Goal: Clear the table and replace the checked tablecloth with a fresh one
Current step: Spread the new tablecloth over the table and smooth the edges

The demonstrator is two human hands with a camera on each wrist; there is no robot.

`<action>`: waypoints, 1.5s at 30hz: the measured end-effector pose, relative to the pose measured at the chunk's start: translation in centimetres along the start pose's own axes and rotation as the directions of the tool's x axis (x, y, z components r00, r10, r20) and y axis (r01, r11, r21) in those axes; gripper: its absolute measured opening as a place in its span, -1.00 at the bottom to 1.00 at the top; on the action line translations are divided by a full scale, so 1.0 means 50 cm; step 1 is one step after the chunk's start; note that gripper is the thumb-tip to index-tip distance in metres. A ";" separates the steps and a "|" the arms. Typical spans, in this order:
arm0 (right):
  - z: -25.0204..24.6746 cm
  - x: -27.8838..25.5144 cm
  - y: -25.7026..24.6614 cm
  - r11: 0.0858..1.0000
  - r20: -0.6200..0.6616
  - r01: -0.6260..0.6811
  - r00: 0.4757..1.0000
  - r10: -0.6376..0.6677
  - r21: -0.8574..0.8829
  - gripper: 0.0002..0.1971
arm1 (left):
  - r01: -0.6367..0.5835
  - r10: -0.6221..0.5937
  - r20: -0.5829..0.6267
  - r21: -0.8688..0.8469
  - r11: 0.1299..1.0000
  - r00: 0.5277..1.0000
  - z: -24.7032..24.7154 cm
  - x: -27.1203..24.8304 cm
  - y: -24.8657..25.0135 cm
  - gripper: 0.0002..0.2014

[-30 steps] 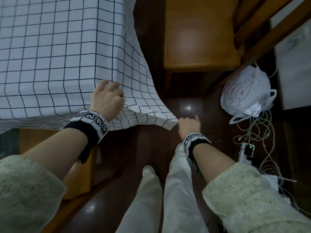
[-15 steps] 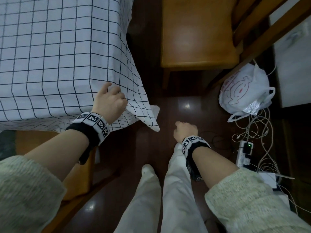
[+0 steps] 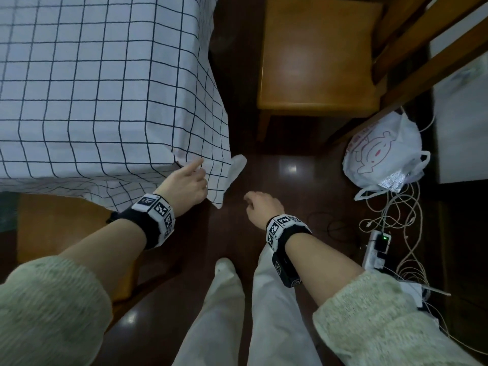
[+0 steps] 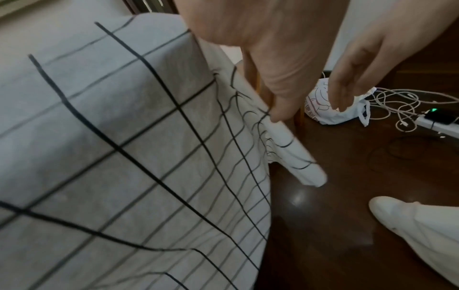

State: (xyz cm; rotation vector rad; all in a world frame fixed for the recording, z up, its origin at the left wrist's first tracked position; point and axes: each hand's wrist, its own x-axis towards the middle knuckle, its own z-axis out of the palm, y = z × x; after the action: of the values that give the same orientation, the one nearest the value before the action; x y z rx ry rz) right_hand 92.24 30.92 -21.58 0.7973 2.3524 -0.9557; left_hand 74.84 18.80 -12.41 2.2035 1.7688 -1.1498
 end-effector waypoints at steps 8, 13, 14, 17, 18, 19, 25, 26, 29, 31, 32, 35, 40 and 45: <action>0.013 -0.011 -0.019 1.000 0.180 0.018 0.984 -0.019 0.003 -0.63 | 0.232 0.088 0.500 -0.542 0.808 0.862 0.046 -0.021 0.111 -0.68; -0.014 -0.010 -0.053 1.000 0.071 0.001 0.997 0.001 -0.031 -0.63 | 0.384 0.037 0.533 -0.655 0.651 0.845 0.064 -0.047 0.144 -0.65; -0.023 -0.008 -0.066 0.999 0.032 -0.007 0.999 0.008 -0.049 -0.57 | 0.409 0.021 0.542 -0.658 0.633 0.840 0.065 -0.050 0.144 -0.65; -0.051 0.001 -0.116 0.995 -0.020 0.006 1.000 -0.008 -0.099 -0.48 | 0.487 -0.019 0.573 -0.677 0.552 0.819 0.072 -0.060 0.145 -0.64; -0.058 0.004 -0.132 0.993 -0.001 0.021 1.000 -0.021 -0.112 -0.50 | 0.515 -0.037 0.580 -0.690 0.508 0.814 0.075 -0.064 0.147 -0.64; -0.061 0.007 -0.148 0.991 0.031 0.036 0.999 -0.032 -0.125 -0.53 | 0.539 -0.058 0.583 -0.704 0.462 0.811 0.077 -0.069 0.151 -0.64; -0.007 0.006 -0.195 0.970 0.307 0.131 0.949 -0.064 -0.204 -0.66 | 0.609 -0.109 0.618 -0.704 0.365 0.779 0.112 -0.125 0.177 -0.67; 0.009 0.004 -0.199 0.970 0.337 0.137 0.939 -0.064 -0.199 -0.67 | 0.619 -0.119 0.624 -0.697 0.363 0.773 0.125 -0.138 0.179 -0.68; 0.057 0.002 -0.219 0.974 0.394 0.142 0.917 -0.062 -0.177 -0.62 | 0.661 -0.187 0.640 -0.674 0.330 0.746 0.179 -0.185 0.176 -0.66; 0.084 0.008 -0.245 0.978 0.402 0.133 0.914 -0.058 -0.162 -0.58 | 0.699 -0.252 0.652 -0.656 0.286 0.715 0.219 -0.218 0.164 -0.66; 0.096 0.013 -0.260 0.980 0.396 0.125 0.916 -0.055 -0.152 -0.56 | 0.717 -0.283 0.659 -0.649 0.256 0.697 0.240 -0.232 0.157 -0.66; 0.137 0.040 -0.305 0.993 0.362 0.073 0.931 -0.035 -0.091 -0.55 | 0.770 -0.340 0.705 -0.630 0.103 0.622 0.305 -0.268 0.133 -0.68; 0.224 0.106 -0.358 0.982 0.307 -0.096 0.951 0.042 0.163 -0.59 | 0.707 -0.287 0.779 -0.627 -0.326 0.558 0.404 -0.294 0.088 -0.63; 0.306 0.130 -0.332 0.905 0.341 -0.308 0.918 0.202 0.294 -0.61 | 0.618 -0.236 0.813 -0.564 -0.547 0.533 0.449 -0.268 0.129 -0.61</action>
State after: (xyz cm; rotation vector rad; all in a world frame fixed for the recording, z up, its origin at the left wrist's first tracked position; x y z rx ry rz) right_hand 79.67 12.04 -27.74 0.9867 1.7872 -1.2864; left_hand 68.83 -5.33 -22.79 -0.0525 2.1606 0.3593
